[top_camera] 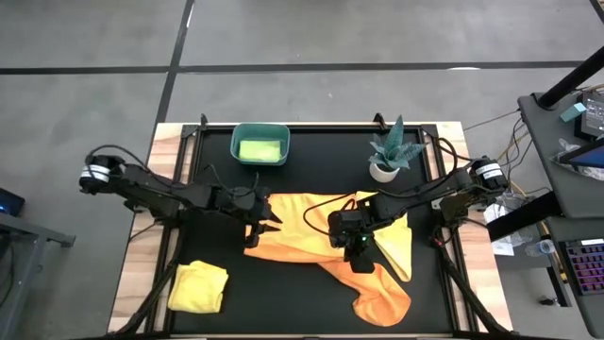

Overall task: Fold microfiber towels
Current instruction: Fold the top orange microfiber cloth

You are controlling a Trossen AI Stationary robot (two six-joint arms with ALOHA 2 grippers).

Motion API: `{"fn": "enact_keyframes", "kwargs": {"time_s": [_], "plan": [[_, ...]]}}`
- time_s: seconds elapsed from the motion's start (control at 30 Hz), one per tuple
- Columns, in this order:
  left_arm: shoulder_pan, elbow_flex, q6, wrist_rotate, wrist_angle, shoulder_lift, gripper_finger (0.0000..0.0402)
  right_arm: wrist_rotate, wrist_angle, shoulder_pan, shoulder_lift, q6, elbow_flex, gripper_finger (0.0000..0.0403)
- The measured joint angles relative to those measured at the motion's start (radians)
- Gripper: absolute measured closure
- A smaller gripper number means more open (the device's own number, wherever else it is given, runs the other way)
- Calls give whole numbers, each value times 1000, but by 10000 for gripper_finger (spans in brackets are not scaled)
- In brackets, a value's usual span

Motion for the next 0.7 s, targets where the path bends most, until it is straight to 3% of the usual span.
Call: {"fn": "enact_keyframes", "kwargs": {"time_s": [0.13, 0.47, 0.7], "plan": [[-7, 0, 0, 18, 61, 80, 270, 0, -11, 0, 0, -19, 0, 394], [-13, 6, -91, 272, 226, 275, 267, -1, -20, 0, 0, -46, 0, 394], [-14, 4, -158, 377, 197, 291, 267, -1, -20, 0, 0, -49, 0, 394]]}}
